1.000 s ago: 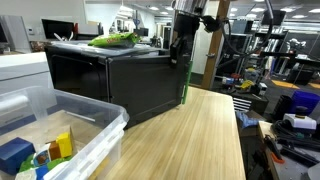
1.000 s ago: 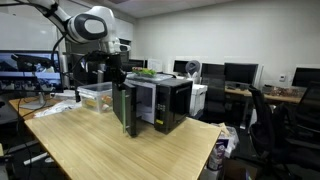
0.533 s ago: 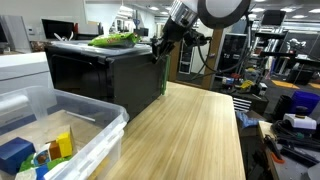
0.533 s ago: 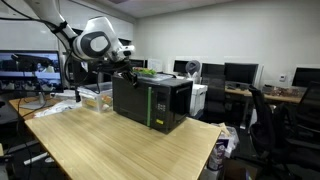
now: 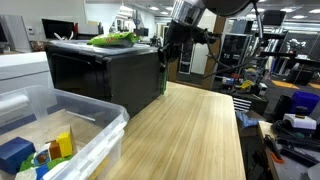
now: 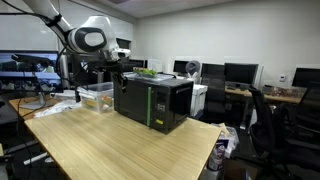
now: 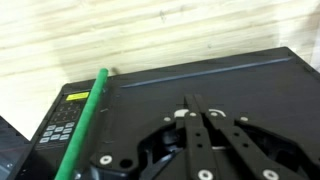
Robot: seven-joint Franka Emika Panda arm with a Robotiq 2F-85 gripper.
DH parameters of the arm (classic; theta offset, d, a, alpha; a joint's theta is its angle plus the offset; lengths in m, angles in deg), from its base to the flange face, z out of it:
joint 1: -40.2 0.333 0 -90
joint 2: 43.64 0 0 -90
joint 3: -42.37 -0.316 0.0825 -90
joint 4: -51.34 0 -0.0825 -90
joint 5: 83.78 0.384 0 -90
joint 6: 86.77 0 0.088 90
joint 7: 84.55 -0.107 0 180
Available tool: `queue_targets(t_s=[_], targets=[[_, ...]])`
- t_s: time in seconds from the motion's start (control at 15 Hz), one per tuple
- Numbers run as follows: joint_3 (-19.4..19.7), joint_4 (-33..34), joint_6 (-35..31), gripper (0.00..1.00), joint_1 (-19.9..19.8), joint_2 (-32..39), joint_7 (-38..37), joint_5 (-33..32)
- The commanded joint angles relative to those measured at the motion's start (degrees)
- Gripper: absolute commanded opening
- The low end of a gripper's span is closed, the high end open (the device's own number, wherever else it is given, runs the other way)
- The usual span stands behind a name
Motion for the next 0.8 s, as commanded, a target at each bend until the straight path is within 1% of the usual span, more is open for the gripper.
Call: queue_targets(t_s=[0.0,0.07,0.13,0.27,0.47,0.6,0.67,0.73], targets=[[1.6,1.3,15.8,0.01,-0.8,-7.6,7.9,4.6],[2.1,2.3,19.0,0.01,-1.5,-9.2,7.3,3.2],[2.7,3.2,22.6,0.01,-1.7,-10.7,8.9,3.5],[3.7,4.4,27.3,0.01,-2.2,-13.3,10.5,2.8],[4.8,4.3,31.7,0.01,-2.0,-16.7,14.5,2.9],[4.9,3.9,32.9,0.02,-2.0,-18.4,15.7,2.4],[4.9,3.4,32.8,0.27,-2.0,-19.2,16.6,2.0],[5.0,3.2,33.0,0.27,-1.9,-20.1,17.4,2.1]])
